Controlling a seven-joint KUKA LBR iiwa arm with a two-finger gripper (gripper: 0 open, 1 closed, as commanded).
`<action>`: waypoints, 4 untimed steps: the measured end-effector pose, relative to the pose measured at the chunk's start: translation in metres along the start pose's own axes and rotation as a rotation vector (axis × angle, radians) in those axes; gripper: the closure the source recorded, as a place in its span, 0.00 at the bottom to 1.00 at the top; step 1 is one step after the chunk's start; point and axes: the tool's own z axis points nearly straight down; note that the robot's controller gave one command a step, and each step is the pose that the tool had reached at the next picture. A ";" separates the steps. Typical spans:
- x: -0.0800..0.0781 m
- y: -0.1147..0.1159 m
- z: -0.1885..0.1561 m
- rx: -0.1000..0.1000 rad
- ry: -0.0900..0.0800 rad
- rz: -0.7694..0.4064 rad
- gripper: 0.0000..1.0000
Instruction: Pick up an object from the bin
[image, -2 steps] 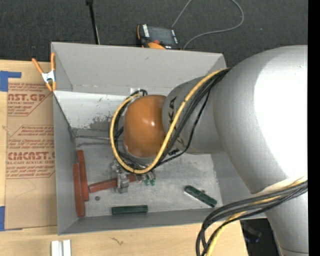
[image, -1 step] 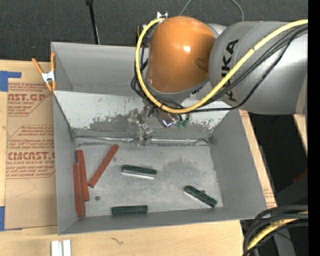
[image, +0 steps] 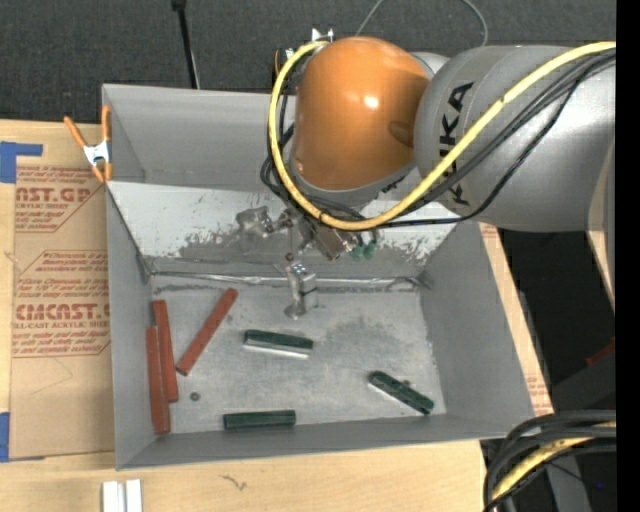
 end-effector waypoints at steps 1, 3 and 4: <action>0.083 0.009 0.107 -0.004 0.013 -0.142 0.00; 0.050 0.036 0.185 -0.005 0.009 -0.251 0.00; -0.010 -0.005 0.101 0.006 -0.009 -0.270 0.00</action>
Offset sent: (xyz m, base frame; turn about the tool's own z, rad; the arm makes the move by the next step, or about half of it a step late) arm -0.0748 -0.0286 -0.1031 -0.1405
